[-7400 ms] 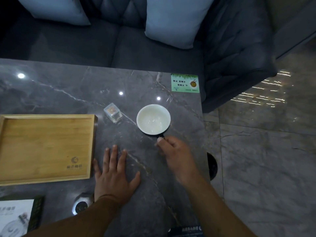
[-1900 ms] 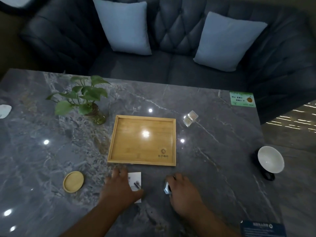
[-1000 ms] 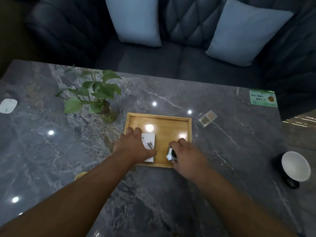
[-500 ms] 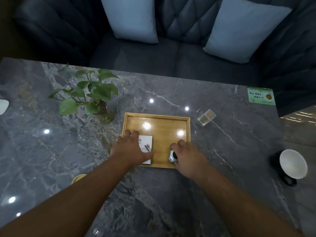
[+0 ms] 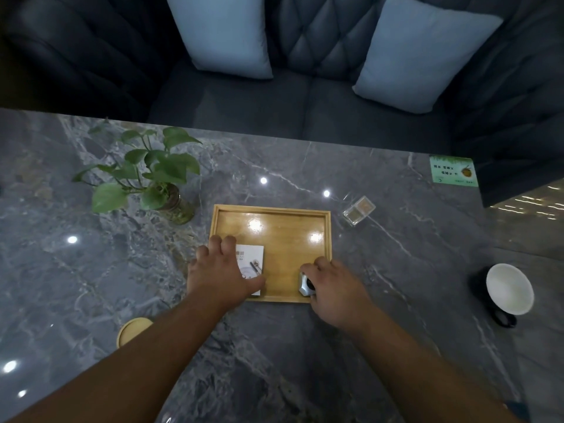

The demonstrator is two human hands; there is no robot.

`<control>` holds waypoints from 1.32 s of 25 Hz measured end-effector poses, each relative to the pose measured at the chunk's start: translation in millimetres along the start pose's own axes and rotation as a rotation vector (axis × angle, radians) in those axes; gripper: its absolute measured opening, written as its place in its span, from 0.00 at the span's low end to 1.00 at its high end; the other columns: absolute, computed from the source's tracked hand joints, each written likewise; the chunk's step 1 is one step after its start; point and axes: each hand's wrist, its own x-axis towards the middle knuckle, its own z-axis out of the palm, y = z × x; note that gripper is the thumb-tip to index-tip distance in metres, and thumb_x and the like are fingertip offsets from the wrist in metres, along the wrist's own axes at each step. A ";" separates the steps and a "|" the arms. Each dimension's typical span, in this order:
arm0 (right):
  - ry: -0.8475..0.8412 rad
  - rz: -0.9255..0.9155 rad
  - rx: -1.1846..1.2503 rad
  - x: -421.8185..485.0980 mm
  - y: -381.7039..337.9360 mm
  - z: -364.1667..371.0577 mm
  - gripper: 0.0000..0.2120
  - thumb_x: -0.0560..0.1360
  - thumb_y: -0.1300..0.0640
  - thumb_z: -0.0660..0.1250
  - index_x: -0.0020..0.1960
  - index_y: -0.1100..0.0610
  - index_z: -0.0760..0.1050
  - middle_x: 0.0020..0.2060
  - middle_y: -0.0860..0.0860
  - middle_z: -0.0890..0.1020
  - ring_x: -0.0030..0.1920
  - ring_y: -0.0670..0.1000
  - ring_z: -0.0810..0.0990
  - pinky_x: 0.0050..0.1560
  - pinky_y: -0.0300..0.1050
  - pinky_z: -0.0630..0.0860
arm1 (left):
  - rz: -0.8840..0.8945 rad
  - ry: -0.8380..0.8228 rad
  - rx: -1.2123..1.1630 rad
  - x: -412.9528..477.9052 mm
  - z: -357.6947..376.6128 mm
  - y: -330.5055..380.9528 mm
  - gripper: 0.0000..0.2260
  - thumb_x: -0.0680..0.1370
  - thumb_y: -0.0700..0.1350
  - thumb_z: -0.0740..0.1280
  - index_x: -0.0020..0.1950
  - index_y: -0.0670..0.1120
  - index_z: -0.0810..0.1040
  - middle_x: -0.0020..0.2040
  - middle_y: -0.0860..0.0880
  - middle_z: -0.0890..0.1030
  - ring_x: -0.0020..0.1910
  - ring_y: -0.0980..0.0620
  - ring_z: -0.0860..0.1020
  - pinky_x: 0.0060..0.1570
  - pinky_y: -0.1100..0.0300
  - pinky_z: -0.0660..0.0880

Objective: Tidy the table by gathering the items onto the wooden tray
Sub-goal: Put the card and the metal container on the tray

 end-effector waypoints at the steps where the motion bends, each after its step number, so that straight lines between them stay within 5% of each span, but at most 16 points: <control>1: 0.001 0.007 0.001 -1.2 0.5 1.0 0.21 0.71 0.56 0.67 0.63 0.50 0.72 0.55 0.52 0.76 0.51 0.55 0.75 0.48 0.53 0.78 | 0.004 0.004 0.012 -0.6 -0.7 -0.3 0.48 0.61 0.78 0.60 0.72 0.48 0.62 0.69 0.44 0.68 0.64 0.38 0.71 0.61 0.39 0.75; 10: 0.016 0.064 0.069 -15.6 -5.9 8.6 0.27 0.67 0.54 0.70 0.66 0.49 0.73 0.57 0.52 0.76 0.49 0.58 0.77 0.50 0.55 0.77 | -0.032 -0.074 -0.053 -7.9 -1.7 -3.1 0.48 0.62 0.76 0.64 0.74 0.51 0.59 0.70 0.47 0.65 0.66 0.37 0.70 0.59 0.39 0.77; 25: -0.041 0.061 0.113 -65.5 -34.0 45.9 0.23 0.67 0.51 0.64 0.62 0.47 0.70 0.55 0.51 0.74 0.47 0.59 0.77 0.47 0.54 0.78 | 0.048 -0.060 -0.009 -63.7 24.6 -34.9 0.49 0.60 0.79 0.60 0.71 0.50 0.62 0.67 0.46 0.68 0.60 0.37 0.74 0.58 0.42 0.77; 33: -0.076 0.083 0.089 -92.0 -48.3 58.5 0.27 0.68 0.50 0.62 0.68 0.45 0.68 0.62 0.49 0.74 0.52 0.59 0.77 0.53 0.51 0.76 | 0.051 -0.081 0.005 -97.1 28.0 -42.2 0.49 0.62 0.80 0.60 0.73 0.50 0.60 0.69 0.46 0.67 0.62 0.39 0.73 0.60 0.43 0.77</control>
